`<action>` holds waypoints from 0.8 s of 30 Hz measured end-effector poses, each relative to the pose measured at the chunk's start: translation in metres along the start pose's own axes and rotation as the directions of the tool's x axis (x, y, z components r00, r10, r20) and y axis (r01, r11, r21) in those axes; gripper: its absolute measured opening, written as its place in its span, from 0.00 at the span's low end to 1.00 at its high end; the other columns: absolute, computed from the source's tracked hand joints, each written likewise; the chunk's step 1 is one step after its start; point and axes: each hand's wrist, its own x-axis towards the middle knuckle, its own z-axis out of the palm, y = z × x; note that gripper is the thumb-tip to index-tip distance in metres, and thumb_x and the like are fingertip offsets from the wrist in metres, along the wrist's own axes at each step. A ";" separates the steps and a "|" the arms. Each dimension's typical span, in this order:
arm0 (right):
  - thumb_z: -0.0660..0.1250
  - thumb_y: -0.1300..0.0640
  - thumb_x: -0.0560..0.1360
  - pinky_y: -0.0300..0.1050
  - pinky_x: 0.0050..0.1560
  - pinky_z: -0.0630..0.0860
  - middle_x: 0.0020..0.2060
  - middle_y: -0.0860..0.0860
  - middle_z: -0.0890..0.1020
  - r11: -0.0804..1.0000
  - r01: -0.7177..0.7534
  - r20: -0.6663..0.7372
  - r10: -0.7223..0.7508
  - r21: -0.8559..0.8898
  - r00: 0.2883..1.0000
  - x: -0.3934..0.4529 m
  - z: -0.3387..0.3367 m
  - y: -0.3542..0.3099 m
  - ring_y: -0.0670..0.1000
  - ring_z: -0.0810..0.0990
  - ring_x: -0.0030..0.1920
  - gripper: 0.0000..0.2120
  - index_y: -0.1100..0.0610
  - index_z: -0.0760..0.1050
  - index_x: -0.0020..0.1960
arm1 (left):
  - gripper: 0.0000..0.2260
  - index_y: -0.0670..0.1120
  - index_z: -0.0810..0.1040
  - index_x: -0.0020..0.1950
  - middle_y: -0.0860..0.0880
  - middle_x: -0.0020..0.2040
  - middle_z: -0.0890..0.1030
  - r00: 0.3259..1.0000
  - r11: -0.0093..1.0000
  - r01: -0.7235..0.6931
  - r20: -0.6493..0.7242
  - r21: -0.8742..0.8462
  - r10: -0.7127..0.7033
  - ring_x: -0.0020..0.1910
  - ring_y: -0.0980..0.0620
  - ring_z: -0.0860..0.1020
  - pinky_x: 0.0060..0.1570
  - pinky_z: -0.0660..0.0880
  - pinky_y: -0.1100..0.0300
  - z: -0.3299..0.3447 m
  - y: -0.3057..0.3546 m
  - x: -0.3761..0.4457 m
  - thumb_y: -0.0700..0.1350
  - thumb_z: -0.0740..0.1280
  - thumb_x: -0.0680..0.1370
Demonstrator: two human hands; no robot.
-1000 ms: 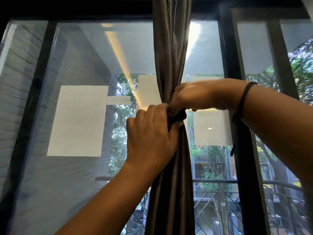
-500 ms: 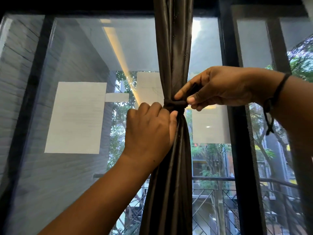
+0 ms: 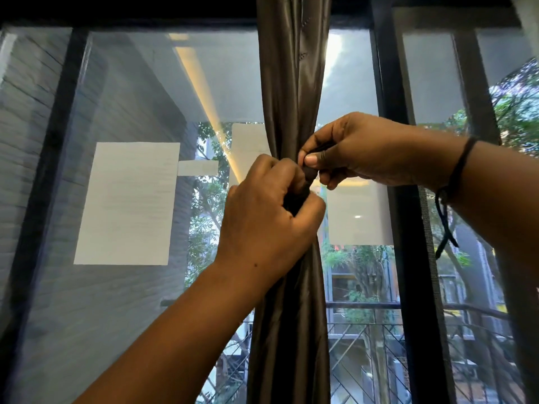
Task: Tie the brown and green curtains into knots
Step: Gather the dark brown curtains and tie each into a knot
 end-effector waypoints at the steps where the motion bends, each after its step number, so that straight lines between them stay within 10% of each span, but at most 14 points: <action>1: 0.65 0.64 0.75 0.38 0.34 0.80 0.35 0.54 0.81 1.000 0.007 -0.016 -0.007 -0.016 1.000 0.000 0.001 -0.002 0.46 0.77 0.30 0.07 0.56 0.80 0.42 | 0.06 0.46 0.72 0.37 0.52 0.37 0.72 0.998 0.990 0.063 0.006 -0.128 -0.063 0.35 0.54 0.71 0.35 0.69 0.57 -0.001 0.002 0.001 0.47 0.66 0.69; 6: 0.66 0.62 0.75 0.35 0.33 0.80 0.33 0.52 0.81 0.992 0.051 -0.119 -0.065 -0.112 0.991 0.000 0.003 -0.006 0.43 0.79 0.27 0.06 0.54 0.80 0.42 | 0.08 0.43 0.73 0.40 0.47 0.37 0.75 0.994 0.941 0.106 0.035 -0.322 -0.100 0.35 0.52 0.73 0.33 0.69 0.61 -0.007 0.003 0.000 0.47 0.67 0.71; 17: 0.68 0.61 0.74 0.35 0.33 0.79 0.34 0.52 0.82 0.981 0.102 -0.327 -0.152 -0.163 0.933 0.005 0.014 -0.005 0.44 0.78 0.27 0.04 0.57 0.82 0.47 | 0.06 0.52 0.60 0.52 0.53 0.32 0.72 0.968 0.970 0.241 0.077 -0.019 -0.239 0.35 0.47 0.76 0.33 0.69 0.53 -0.008 0.006 -0.005 0.52 0.56 0.81; 24: 0.68 0.61 0.74 0.46 0.42 0.81 0.35 0.53 0.82 0.980 0.148 -0.512 -0.196 -0.134 0.836 0.011 0.019 0.004 0.48 0.78 0.32 0.05 0.58 0.82 0.47 | 0.15 0.50 0.62 0.38 0.50 0.32 0.69 0.970 0.972 0.159 0.155 0.175 -0.187 0.37 0.41 0.74 0.36 0.69 0.52 0.006 0.004 -0.027 0.54 0.48 0.82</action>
